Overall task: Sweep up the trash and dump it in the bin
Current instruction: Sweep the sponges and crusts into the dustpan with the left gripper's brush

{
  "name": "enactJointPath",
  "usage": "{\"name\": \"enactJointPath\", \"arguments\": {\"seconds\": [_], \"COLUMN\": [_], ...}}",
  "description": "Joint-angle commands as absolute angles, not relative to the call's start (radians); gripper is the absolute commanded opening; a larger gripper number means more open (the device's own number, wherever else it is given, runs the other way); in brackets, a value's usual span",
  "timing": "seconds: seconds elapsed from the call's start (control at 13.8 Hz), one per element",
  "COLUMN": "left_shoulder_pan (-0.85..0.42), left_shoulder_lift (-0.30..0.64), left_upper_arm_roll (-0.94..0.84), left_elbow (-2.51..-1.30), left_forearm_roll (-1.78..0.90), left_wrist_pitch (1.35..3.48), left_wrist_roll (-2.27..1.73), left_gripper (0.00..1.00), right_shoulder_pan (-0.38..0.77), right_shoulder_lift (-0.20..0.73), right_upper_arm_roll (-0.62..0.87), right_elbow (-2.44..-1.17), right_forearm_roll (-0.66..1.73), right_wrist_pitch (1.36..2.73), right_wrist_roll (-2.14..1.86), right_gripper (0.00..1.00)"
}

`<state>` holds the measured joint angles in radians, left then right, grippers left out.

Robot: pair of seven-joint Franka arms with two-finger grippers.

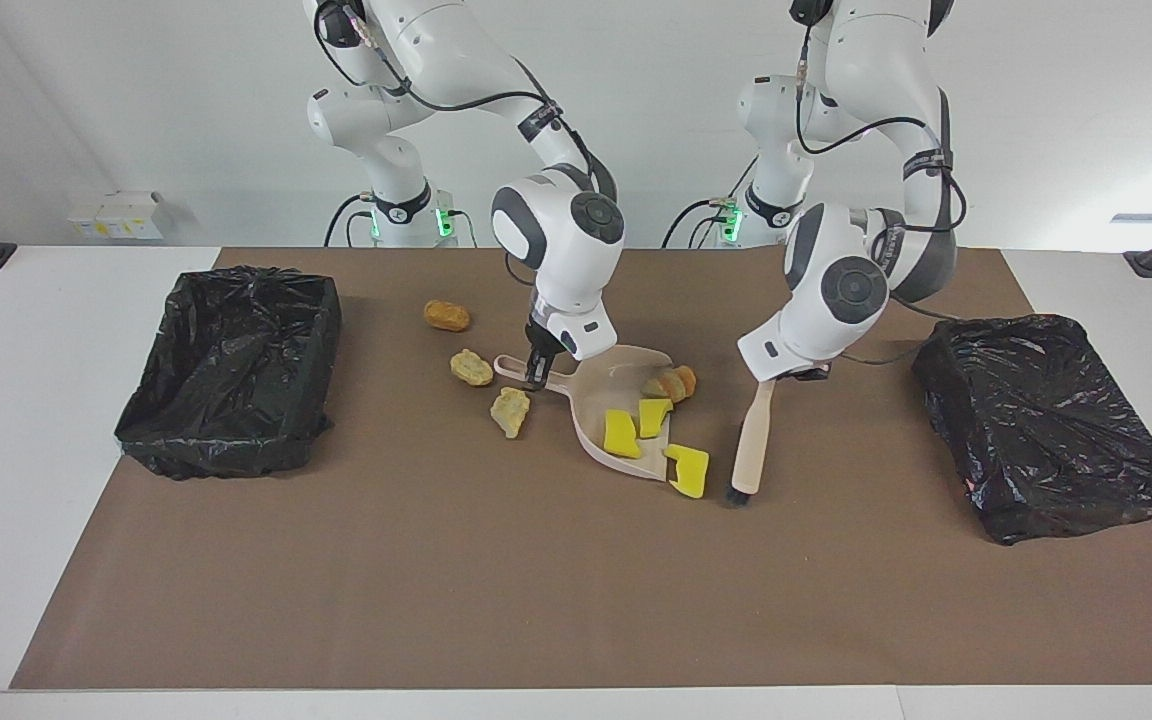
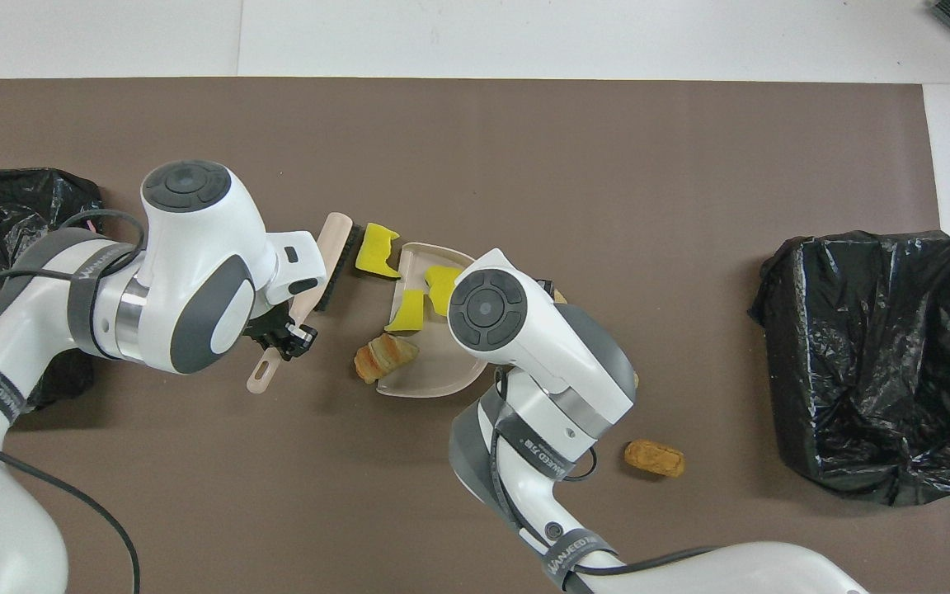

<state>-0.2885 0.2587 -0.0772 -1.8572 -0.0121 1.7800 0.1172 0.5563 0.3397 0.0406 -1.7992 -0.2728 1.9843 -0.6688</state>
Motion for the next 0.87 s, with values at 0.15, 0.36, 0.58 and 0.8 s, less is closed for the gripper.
{"name": "enactJointPath", "arguments": {"seconds": [0.15,0.36,0.58,0.8], "left_shoulder_pan": [-0.385,-0.414,-0.350,-0.279], "left_shoulder_lift": [0.216,0.204,0.120,0.106], "left_upper_arm_roll": [-0.069,-0.074,-0.060,-0.060], "left_elbow": [-1.885,-1.864,-1.876,-1.911], "left_forearm_roll": [-0.021,-0.101,-0.244,-0.282], "left_wrist_pitch": [1.747,1.659,1.563,1.526], "left_wrist_roll": [0.114,0.103,-0.125,-0.306], "left_gripper": [0.00,0.00,0.00,0.00], "right_shoulder_pan": [0.552,0.539,0.525,0.519], "right_shoulder_lift": [0.331,0.334,0.339,0.334], "right_upper_arm_roll": [0.044,0.044,0.044,0.044], "right_elbow": [-1.804,-1.805,-1.807,-1.804], "right_forearm_roll": [-0.301,-0.291,-0.290,-0.290], "right_wrist_pitch": [1.959,1.974,2.000,2.002], "right_wrist_roll": [-0.638,-0.643,-0.652,-0.676], "right_gripper": [0.00,0.00,0.00,0.00]}}
